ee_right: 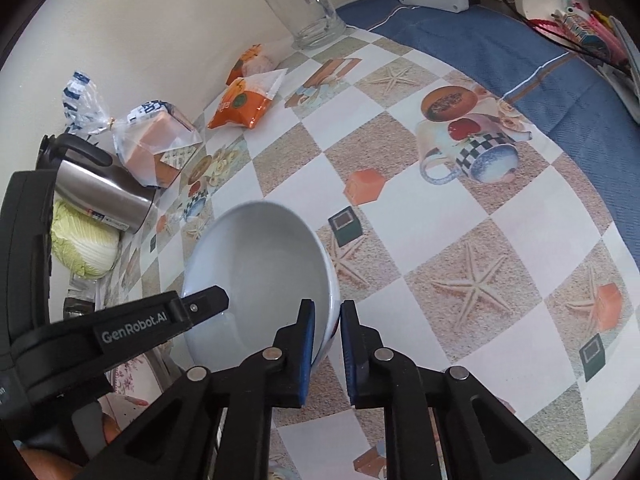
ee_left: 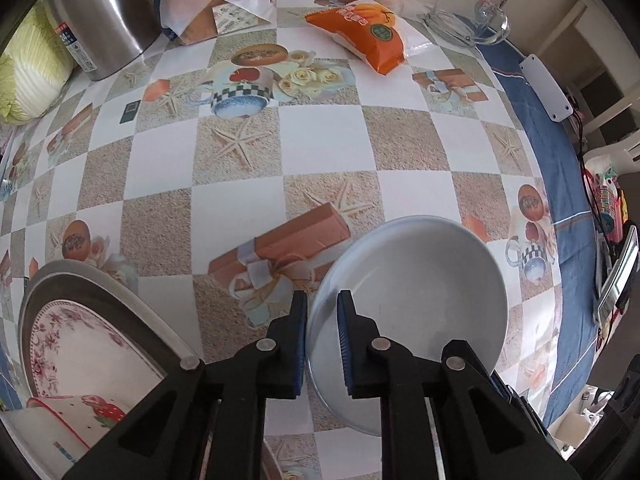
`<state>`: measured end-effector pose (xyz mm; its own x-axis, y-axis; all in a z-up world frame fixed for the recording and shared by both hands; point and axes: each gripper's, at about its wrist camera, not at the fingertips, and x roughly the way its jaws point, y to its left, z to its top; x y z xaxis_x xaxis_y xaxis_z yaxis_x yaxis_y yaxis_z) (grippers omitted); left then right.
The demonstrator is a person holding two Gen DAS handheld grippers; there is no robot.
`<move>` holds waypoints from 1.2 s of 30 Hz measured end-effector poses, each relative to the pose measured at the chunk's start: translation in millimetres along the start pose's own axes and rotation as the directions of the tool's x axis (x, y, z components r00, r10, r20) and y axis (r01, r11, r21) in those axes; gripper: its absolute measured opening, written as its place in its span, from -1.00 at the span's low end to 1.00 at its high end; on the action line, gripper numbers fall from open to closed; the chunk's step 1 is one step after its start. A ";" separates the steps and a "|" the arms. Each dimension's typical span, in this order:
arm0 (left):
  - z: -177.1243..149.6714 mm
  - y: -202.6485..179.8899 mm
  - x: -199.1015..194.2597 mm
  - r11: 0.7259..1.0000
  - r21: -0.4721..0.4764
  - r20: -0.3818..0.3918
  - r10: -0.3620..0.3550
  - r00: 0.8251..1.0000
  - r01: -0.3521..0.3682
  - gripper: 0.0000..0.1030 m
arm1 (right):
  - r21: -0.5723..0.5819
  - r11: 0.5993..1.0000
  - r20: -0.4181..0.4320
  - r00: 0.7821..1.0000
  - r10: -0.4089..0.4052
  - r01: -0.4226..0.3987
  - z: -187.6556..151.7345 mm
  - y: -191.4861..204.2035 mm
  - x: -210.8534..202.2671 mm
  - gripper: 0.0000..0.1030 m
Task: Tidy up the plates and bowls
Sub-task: 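Lift the white round bowl with both grippers and carry it over the basin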
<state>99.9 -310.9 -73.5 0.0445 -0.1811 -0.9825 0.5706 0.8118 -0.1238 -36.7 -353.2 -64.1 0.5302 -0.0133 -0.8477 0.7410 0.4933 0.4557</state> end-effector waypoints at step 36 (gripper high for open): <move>-79.8 84.8 -145.5 0.973 -0.147 0.427 -0.098 0.899 0.176 -0.70 | -0.260 0.964 0.132 0.987 0.096 -0.059 -38.0 92.9 -93.1 -0.71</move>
<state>76.5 -171.4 47.8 0.3347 -0.4794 -0.8113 0.4422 0.8401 -0.3141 -32.9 -273.0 46.9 0.6489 -0.0806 -0.7566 0.5757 0.7022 0.4190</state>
